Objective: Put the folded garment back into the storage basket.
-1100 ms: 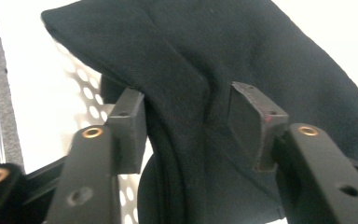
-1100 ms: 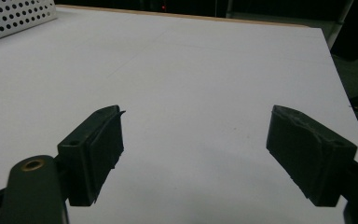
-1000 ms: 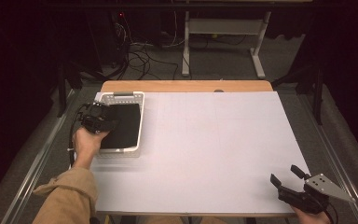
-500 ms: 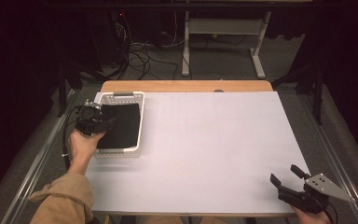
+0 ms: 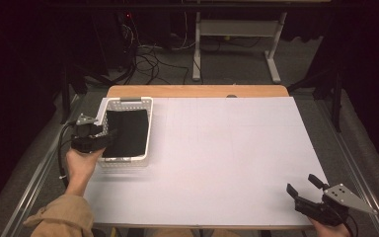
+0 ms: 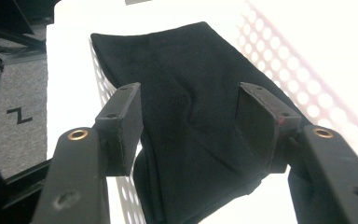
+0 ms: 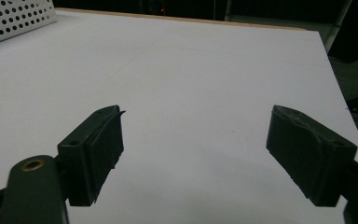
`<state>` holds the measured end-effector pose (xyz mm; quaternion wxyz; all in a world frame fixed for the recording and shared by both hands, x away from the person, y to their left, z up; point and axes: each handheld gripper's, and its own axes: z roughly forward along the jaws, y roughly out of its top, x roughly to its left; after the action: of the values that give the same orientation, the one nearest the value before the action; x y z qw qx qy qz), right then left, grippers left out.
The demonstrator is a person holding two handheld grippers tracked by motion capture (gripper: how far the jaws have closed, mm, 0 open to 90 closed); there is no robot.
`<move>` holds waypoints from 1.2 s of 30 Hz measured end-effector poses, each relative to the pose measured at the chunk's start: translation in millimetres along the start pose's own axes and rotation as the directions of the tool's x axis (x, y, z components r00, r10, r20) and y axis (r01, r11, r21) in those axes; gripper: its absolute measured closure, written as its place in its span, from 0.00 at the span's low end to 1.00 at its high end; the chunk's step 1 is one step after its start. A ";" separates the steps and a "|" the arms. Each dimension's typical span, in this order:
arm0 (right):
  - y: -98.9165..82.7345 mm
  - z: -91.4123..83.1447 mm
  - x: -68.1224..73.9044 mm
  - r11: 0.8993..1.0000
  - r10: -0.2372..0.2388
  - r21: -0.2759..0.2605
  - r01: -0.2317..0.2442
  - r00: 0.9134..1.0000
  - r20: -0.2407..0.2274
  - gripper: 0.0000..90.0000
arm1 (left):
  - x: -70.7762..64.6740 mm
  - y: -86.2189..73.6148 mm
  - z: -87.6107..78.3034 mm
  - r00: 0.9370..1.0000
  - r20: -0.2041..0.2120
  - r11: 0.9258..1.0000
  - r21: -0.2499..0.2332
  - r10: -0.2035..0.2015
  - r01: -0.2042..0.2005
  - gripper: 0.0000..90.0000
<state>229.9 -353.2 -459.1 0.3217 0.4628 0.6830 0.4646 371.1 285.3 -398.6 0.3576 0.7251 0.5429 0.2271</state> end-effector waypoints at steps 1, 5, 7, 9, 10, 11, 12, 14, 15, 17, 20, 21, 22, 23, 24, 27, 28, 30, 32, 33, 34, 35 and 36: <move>0.1 0.0 0.3 1.000 0.002 0.001 -0.002 1.000 0.000 0.21 | 0.0 -1.7 -1.6 1.000 0.004 1.000 -0.006 0.000 0.000 0.43; 0.2 -0.2 0.4 1.000 0.002 -0.001 -0.002 1.000 -0.001 0.21 | -1.8 -6.2 -7.4 1.000 0.009 0.999 -0.032 0.018 -0.018 0.43; 0.2 0.0 0.3 1.000 0.002 0.001 -0.002 1.000 0.000 0.21 | -2.0 -8.1 -9.8 1.000 0.015 0.999 -0.048 0.017 -0.016 0.43; 0.2 0.0 0.5 1.000 0.001 0.001 -0.001 1.000 0.000 0.21 | -2.4 -9.8 -11.8 1.000 0.017 0.998 -0.051 0.023 -0.023 0.43; 0.2 0.0 0.5 1.000 0.001 0.001 -0.001 1.000 0.000 0.21 | -2.4 -9.8 -11.8 1.000 0.017 0.998 -0.051 0.023 -0.023 0.43; 0.1 0.0 0.4 1.000 0.003 0.001 -0.003 1.000 0.000 0.21 | -2.8 -12.0 -14.5 0.999 0.018 0.998 -0.064 0.029 -0.028 0.43; 0.1 0.0 0.2 1.000 0.002 0.001 -0.002 1.000 0.000 0.21 | -2.9 -13.0 -15.8 0.999 0.020 0.997 -0.067 0.030 -0.029 0.43; 0.1 -0.1 0.2 1.000 0.001 0.000 -0.001 1.000 0.000 0.21 | -2.9 -14.2 -17.7 0.999 0.024 0.997 -0.075 0.031 -0.029 0.43; 0.1 -0.1 0.2 1.000 0.001 0.000 -0.001 1.000 0.000 0.21 | -3.0 -15.2 -18.9 0.999 0.023 0.996 -0.081 0.034 -0.032 0.43; 0.1 -0.1 0.2 1.000 0.001 0.000 -0.001 1.000 -0.001 0.21 | -3.2 -16.6 -21.2 0.999 0.023 0.996 -0.086 0.038 -0.036 0.43; 0.1 -0.3 0.0 1.000 0.006 0.000 -0.006 1.000 -0.002 0.21 | -3.7 -20.1 -23.9 0.999 0.033 0.995 -0.095 0.034 -0.031 0.43; 0.1 -0.3 0.0 1.000 0.006 0.000 -0.006 1.000 -0.002 0.21 | -3.9 -21.3 -24.6 0.999 0.033 0.995 -0.099 0.037 -0.034 0.43; 0.1 -0.3 -0.1 1.000 0.007 0.000 -0.007 1.000 -0.002 0.21 | -4.0 -22.4 -25.4 0.999 0.031 0.994 -0.102 0.039 -0.036 0.43; 0.0 -0.3 -0.3 1.000 0.009 -0.002 -0.009 1.000 -0.002 0.21 | -3.6 -24.0 -27.5 0.999 0.030 0.993 -0.110 0.036 -0.033 0.43; 0.0 -0.3 -0.3 1.000 0.009 -0.002 -0.009 1.000 -0.002 0.21 | -3.6 -24.0 -27.5 0.999 0.030 0.993 -0.110 0.036 -0.033 0.43; 0.0 -0.4 -0.1 1.000 0.008 -0.002 -0.008 1.000 -0.001 0.21 | -3.3 -26.2 -33.4 0.999 0.030 0.991 -0.129 0.039 -0.035 0.43; 0.0 -0.4 -0.1 1.000 0.008 -0.002 -0.008 1.000 -0.001 0.21 | -3.3 -26.2 -33.4 0.999 0.030 0.991 -0.129 0.039 -0.035 0.43; 0.0 -0.7 0.2 1.000 0.009 -0.003 -0.009 1.000 -0.001 0.21 | -3.9 -27.1 -36.2 0.999 0.028 0.990 -0.137 0.040 -0.036 0.43; 0.0 -0.6 -0.1 1.000 0.010 -0.004 -0.010 1.000 0.000 0.21 | -4.6 -28.3 -38.4 0.999 0.029 0.989 -0.145 0.041 -0.036 0.43; 0.0 -0.6 -0.3 1.000 0.010 -0.002 -0.010 1.000 0.000 0.21 | -5.5 -29.3 -40.2 0.999 0.029 0.987 -0.153 0.046 -0.041 0.43; 0.0 -0.6 -0.3 1.000 0.010 -0.002 -0.010 1.000 0.000 0.21 | -5.5 -29.3 -40.2 0.999 0.029 0.987 -0.153 0.046 -0.041 0.43; 0.0 -0.5 -0.3 1.000 0.012 -0.004 -0.012 1.000 0.000 0.21 | -6.4 -29.8 -41.4 0.998 0.029 0.987 -0.157 0.049 -0.044 0.43; 0.0 -0.5 -0.3 1.000 0.012 -0.004 -0.012 1.000 0.000 0.21 | -6.4 -29.8 -41.4 0.998 0.029 0.987 -0.157 0.049 -0.044 0.43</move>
<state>229.5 -353.7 -458.9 0.3195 0.4664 0.6793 0.4679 320.8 295.1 -394.4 0.4167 0.7110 0.5005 0.2652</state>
